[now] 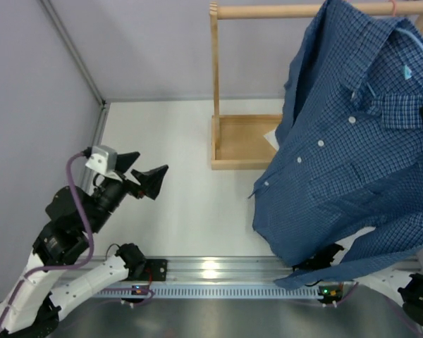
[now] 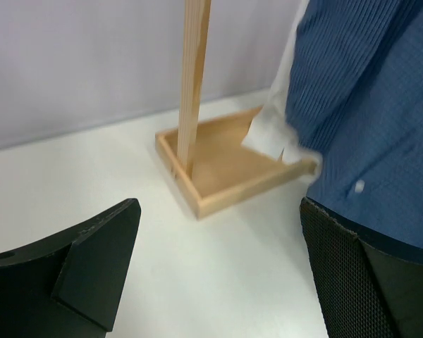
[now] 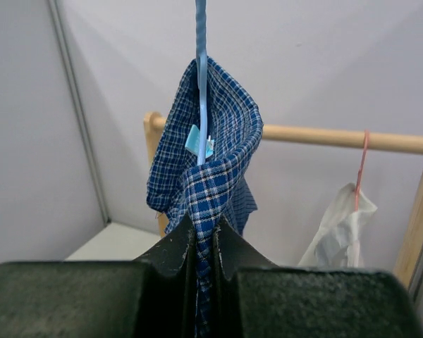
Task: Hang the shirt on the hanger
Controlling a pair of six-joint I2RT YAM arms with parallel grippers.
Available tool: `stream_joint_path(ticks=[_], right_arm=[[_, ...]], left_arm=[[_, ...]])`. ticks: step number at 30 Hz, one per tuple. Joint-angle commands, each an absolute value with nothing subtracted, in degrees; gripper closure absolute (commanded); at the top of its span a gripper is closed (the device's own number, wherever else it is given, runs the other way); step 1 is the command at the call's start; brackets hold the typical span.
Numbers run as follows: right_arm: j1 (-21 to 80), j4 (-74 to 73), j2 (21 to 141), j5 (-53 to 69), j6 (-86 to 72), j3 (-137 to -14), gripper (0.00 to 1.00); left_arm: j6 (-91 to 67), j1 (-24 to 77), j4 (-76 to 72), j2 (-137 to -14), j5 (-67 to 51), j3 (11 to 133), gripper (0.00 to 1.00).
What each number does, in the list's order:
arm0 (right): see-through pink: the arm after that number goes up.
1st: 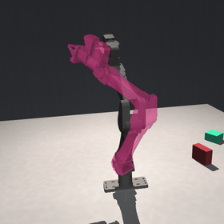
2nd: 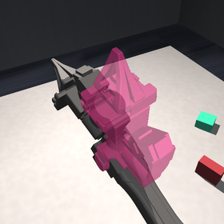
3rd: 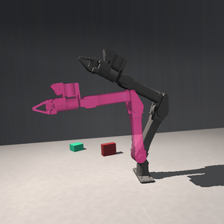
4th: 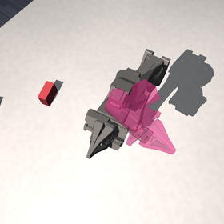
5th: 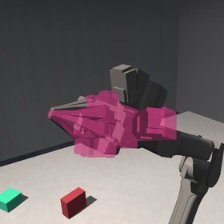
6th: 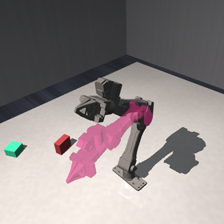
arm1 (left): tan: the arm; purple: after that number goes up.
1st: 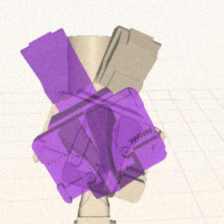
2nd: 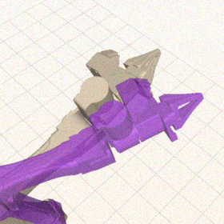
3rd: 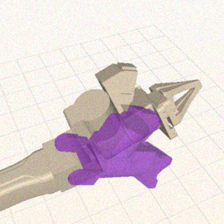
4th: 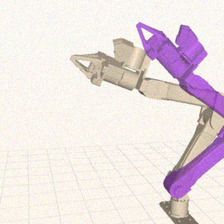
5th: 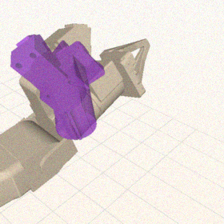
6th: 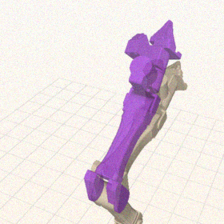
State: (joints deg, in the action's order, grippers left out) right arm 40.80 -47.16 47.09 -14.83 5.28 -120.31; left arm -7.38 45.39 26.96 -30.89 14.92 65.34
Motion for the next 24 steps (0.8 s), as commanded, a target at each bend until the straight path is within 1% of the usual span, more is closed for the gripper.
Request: stream_joint_path(ticks=[1, 3, 6, 7, 9, 10, 15, 18, 20, 24], right_arm=[[41.9, -34.0, 51.2, -17.8, 9.1, -119.9, 1.00], [41.9, -28.3, 50.4, -17.4, 9.5, -116.1, 1.00], [41.9, -23.2, 47.8, -16.6, 8.4, -107.5, 1.00], [41.9, -21.3, 46.6, -16.4, 8.0, -100.5, 1.00], [42.0, -16.3, 41.7, -16.6, 6.7, -92.1, 1.00], [41.9, -12.2, 40.1, -16.7, 6.0, -84.3, 1.00], [41.9, -6.5, 31.7, -17.9, 0.4, -67.1, 1.00], [41.9, -5.4, 32.9, -20.3, -1.1, -64.9, 1.00], [41.9, -5.5, 36.8, -21.7, -0.5, -65.8, 1.00], [41.8, -6.0, 44.9, -25.0, 1.8, -74.1, 1.00]], left_arm=[[-6.9, 45.4, 31.5, -26.6, 15.9, 58.0, 0.02], [-6.6, 45.4, 31.4, -23.6, 14.5, 52.5, 0.02], [-6.7, 45.4, 31.3, -21.7, 12.0, 48.4, 0.02], [-7.0, 45.4, 31.4, -21.5, 11.5, 46.9, 0.02], [-7.7, 45.4, 31.4, -21.3, 10.0, 46.5, 0.02], [-7.7, 45.4, 31.4, -21.0, 9.2, 46.5, 0.02], [-8.1, 45.3, 31.4, -19.5, 9.4, 46.1, 0.02], [-8.4, 45.0, 31.3, -19.1, 9.7, 45.9, 0.02], [-8.8, 44.0, 31.3, -19.2, 10.2, 45.8, 0.02], [-9.2, 39.7, 31.3, -20.2, 12.7, 45.4, 0.02]])
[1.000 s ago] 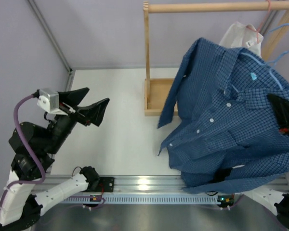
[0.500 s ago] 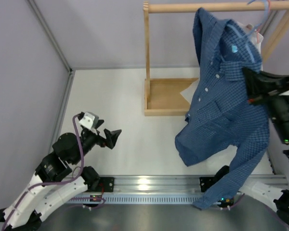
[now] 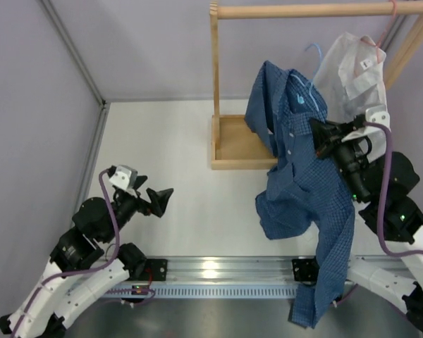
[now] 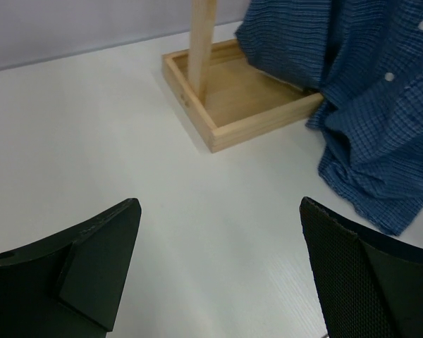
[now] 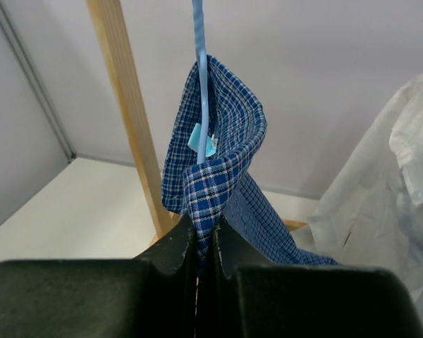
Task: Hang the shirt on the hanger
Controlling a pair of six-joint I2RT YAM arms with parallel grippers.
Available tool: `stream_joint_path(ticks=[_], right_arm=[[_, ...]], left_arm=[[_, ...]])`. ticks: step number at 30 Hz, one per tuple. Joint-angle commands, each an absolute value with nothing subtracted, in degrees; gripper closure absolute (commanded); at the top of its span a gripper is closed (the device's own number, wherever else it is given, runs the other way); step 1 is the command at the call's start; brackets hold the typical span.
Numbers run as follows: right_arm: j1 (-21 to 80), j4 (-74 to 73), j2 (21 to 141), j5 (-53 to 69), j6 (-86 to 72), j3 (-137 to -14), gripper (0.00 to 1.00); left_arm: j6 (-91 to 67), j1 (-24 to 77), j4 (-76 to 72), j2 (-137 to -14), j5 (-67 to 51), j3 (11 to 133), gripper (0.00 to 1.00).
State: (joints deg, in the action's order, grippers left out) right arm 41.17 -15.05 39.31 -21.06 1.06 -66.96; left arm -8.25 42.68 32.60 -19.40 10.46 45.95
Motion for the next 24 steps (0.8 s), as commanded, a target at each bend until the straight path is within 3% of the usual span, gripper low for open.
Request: stream_joint_path(ticks=[1, 6, 11, 24], right_arm=[[41.7, -5.9, 46.2, -25.7, 2.4, -75.5, 1.00], [39.6, -6.1, 56.1, -26.4, 1.1, -85.1, 1.00], [34.3, -9.3, 63.2, -22.0, -5.8, -91.6, 1.00], [25.8, -9.3, 75.8, -13.8, -10.2, -101.7, 1.00]], left_arm=[[-9.8, 36.8, 31.4, -20.8, 15.3, 45.4, 0.02], [-12.7, 26.3, 31.4, -22.0, 22.8, 45.1, 0.02], [-13.9, 16.0, 31.2, -23.1, 23.1, 44.8, 0.02], [-13.4, 14.3, 30.1, -23.5, 19.4, 44.4, 0.02]])
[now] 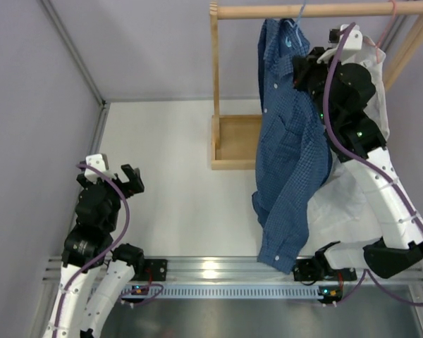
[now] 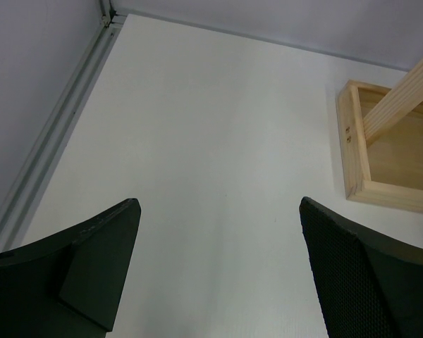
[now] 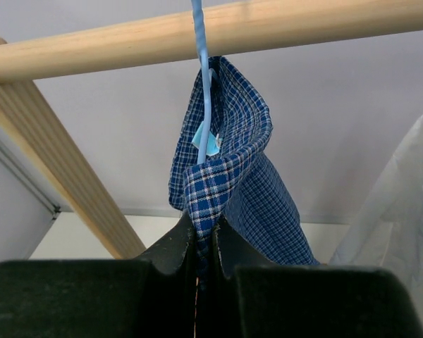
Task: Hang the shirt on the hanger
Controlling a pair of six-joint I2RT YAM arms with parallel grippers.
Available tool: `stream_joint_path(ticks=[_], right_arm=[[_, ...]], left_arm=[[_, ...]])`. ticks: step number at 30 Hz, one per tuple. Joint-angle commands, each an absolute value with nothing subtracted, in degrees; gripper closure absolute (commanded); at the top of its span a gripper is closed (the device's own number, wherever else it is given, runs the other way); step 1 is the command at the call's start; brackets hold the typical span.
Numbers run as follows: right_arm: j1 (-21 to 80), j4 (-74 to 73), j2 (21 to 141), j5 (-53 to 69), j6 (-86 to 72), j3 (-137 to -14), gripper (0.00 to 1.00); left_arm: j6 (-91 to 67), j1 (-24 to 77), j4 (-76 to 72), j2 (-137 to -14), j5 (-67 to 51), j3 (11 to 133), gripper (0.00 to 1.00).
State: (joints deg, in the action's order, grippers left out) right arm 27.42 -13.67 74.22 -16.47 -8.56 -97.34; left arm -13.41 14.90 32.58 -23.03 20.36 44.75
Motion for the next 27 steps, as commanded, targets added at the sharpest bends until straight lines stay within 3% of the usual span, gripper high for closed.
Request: stream_joint_path(ticks=[1, 11, 12, 13, 15, 16, 19, 27], right_arm=[[25.5, -9.3, 76.4, -13.9, -10.4, -101.8, 1.00], [25.4, -5.5, 74.8, -14.1, -13.9, -91.4, 0.99], [25.4, -4.8, 74.5, -14.3, -14.1, -90.9, 0.93], [25.4, -4.5, 73.8, -14.4, -14.1, -90.4, 0.70], [25.4, -4.0, 73.2, -14.2, -14.1, -89.5, 0.50], [25.4, -4.0, 72.5, -14.6, -14.1, -89.3, 0.31], [25.4, -5.0, 70.0, -13.9, -13.0, -88.9, 0.01], [25.4, -19.4, 54.1, -11.3, -7.0, -80.8, 0.01]], left_arm=[[-13.4, 14.3, 30.1, -23.6, 19.2, 44.5, 0.02], [-13.4, 13.3, 29.9, -24.2, 18.0, 44.6, 0.02], [-13.4, 13.0, 29.9, -24.5, 18.0, 44.6, 0.02], [-13.4, 12.8, 29.9, -24.6, 18.0, 44.6, 0.02], [-13.4, 12.1, 29.9, -25.2, 17.8, 44.7, 0.02], [-13.4, 12.0, 29.9, -25.3, 17.6, 44.8, 0.02], [-13.4, 10.6, 29.9, -26.0, 17.1, 45.0, 0.02], [-13.4, 9.8, 30.4, -25.9, 20.3, 44.8, 0.02]])
